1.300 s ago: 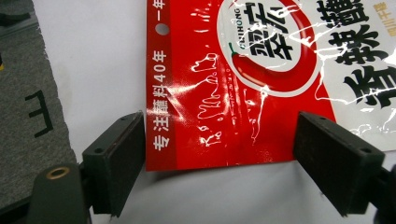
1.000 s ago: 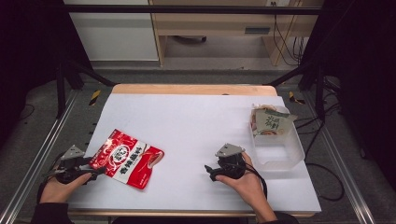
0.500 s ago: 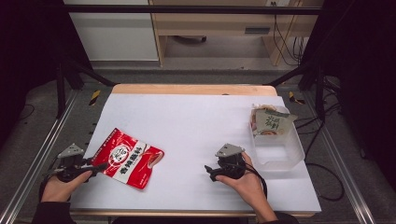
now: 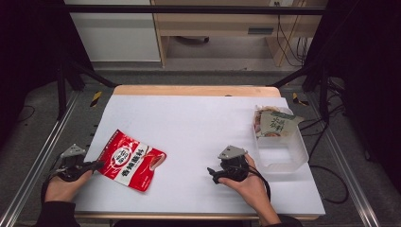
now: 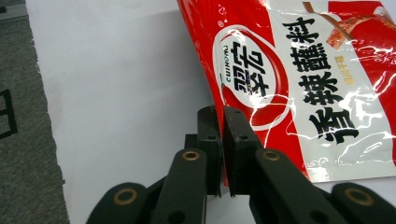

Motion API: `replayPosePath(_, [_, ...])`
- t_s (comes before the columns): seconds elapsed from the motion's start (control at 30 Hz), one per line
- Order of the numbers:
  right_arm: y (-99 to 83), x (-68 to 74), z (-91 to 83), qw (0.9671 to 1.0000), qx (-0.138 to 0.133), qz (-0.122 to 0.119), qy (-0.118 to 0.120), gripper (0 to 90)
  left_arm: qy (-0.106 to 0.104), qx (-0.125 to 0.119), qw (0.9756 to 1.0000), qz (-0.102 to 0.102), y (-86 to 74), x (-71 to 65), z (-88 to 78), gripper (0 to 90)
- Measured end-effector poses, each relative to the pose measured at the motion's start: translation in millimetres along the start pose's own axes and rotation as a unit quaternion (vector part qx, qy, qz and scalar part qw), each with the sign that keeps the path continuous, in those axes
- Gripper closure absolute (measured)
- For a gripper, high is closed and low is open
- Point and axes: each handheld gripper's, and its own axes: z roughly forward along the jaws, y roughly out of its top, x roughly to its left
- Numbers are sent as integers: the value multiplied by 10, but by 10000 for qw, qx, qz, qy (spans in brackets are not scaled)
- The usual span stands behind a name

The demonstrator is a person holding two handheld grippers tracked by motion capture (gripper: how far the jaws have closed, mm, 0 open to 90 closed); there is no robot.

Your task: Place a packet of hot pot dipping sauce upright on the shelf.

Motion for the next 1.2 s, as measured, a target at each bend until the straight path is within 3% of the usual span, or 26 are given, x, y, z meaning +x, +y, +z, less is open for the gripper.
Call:
replayPosePath(0.37, [2, 1, -2, 10000, 1, -5, -19, 140, 15, -189, 9997, 137, 77, -78, -87, 900])
replayPosePath(0.6, [2, -2, -10, 10000, -9, -27, -20, 140, 70, -294, 9985, 454, 203, -216, -186, 900])
replayPosePath(1.0, [51, -7, -45, 10000, -33, 11, -51, 144, 121, -417, 9936, 1043, 515, -500, -394, 900])
replayPosePath(1.2, [263, 1, -137, 9997, -185, -144, -74, 149, 134, -445, 9884, 1447, 757, -669, -544, 900])
